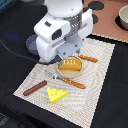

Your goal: Interact with the objects in diverse but meaningful ways.

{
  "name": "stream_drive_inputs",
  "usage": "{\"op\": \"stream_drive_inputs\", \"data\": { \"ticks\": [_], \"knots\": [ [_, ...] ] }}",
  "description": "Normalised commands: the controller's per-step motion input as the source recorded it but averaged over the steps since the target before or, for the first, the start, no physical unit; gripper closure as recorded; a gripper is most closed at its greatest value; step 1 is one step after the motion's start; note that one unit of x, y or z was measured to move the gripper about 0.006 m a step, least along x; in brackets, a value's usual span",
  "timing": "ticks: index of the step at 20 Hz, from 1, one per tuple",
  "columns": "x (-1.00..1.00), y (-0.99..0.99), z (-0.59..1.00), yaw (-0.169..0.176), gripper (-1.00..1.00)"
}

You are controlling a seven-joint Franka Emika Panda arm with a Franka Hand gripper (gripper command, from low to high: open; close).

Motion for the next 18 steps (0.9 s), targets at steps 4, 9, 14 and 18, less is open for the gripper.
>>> {"op": "stream_drive_inputs", "data": {
  "ticks": [4, 9, 14, 18],
  "knots": [
    [0.08, -0.71, 0.15, 0.052, -1.0],
    [0.18, -0.54, 0.13, 0.122, -1.0],
    [0.2, -0.54, 0.17, 0.147, -1.0],
    [0.3, -0.54, 0.12, 0.101, -1.0]
  ]
}}
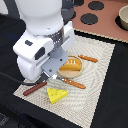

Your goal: Interact with the objects in diverse but meaningful ways.

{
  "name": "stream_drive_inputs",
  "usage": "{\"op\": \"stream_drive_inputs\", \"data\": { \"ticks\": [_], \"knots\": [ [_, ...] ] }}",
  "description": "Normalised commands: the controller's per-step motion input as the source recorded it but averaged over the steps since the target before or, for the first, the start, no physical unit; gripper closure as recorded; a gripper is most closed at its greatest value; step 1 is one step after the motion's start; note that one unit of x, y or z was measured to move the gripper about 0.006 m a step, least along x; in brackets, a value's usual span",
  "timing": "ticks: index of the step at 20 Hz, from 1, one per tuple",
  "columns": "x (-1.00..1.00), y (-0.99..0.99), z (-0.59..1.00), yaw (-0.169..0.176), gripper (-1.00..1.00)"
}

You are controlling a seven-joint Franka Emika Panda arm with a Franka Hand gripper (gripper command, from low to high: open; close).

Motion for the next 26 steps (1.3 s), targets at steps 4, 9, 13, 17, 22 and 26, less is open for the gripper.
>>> {"op": "stream_drive_inputs", "data": {
  "ticks": [4, 9, 13, 17, 22, 26],
  "knots": [
    [0.31, -0.51, 0.11, 0.095, -1.0],
    [0.34, -0.49, 0.09, 0.1, -1.0],
    [0.31, -0.43, 0.06, 0.123, -1.0],
    [0.34, -0.42, 0.02, 0.129, -1.0],
    [0.57, -0.35, 0.14, 0.057, -1.0],
    [0.63, -0.28, 0.31, 0.042, -1.0]
  ]
}}
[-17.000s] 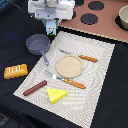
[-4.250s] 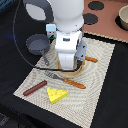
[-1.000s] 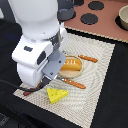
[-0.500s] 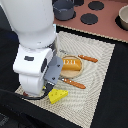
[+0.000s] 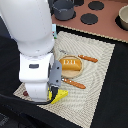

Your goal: Interact with the objects in diverse but meaningful ways.

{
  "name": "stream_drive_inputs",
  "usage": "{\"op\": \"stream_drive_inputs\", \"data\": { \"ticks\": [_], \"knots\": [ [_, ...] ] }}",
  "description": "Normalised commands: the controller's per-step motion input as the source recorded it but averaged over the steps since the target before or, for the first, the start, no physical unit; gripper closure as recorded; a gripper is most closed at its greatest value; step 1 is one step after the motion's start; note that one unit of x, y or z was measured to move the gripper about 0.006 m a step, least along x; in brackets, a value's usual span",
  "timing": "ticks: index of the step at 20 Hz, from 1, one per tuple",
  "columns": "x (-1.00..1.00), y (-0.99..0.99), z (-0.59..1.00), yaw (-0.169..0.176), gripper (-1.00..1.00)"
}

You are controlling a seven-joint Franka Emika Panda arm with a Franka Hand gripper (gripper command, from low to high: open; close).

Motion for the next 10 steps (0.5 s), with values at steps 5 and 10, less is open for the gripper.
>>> {"op": "stream_drive_inputs", "data": {
  "ticks": [5, 10],
  "knots": [
    [0.75, -0.22, 0.49, 0.015, -1.0],
    [0.73, -0.22, 0.3, 0.021, -1.0]
  ]
}}
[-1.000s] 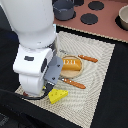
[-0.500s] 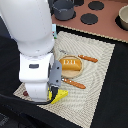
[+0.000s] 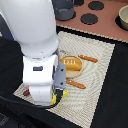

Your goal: Interact with the objects in diverse but meaningful ways.

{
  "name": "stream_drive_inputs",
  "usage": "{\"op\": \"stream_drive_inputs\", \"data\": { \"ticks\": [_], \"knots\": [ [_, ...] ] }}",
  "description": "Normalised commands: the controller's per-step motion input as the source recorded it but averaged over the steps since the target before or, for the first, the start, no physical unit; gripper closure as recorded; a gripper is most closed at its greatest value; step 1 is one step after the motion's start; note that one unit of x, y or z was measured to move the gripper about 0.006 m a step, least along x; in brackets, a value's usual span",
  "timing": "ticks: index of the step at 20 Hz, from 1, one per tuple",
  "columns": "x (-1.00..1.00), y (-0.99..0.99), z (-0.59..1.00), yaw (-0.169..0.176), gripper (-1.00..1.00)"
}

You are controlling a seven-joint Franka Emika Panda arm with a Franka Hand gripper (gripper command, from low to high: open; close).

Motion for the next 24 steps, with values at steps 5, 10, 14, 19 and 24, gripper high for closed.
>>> {"op": "stream_drive_inputs", "data": {
  "ticks": [5, 10, 14, 19, 24],
  "knots": [
    [0.73, -0.24, 0.11, 0.024, -1.0],
    [0.56, -0.27, -0.06, 0.015, -1.0],
    [0.44, -0.14, -0.04, 0.009, -1.0],
    [0.39, -0.01, 0.0, 0.004, -1.0],
    [0.29, 0.0, 0.0, 0.015, -1.0]
  ]
}}
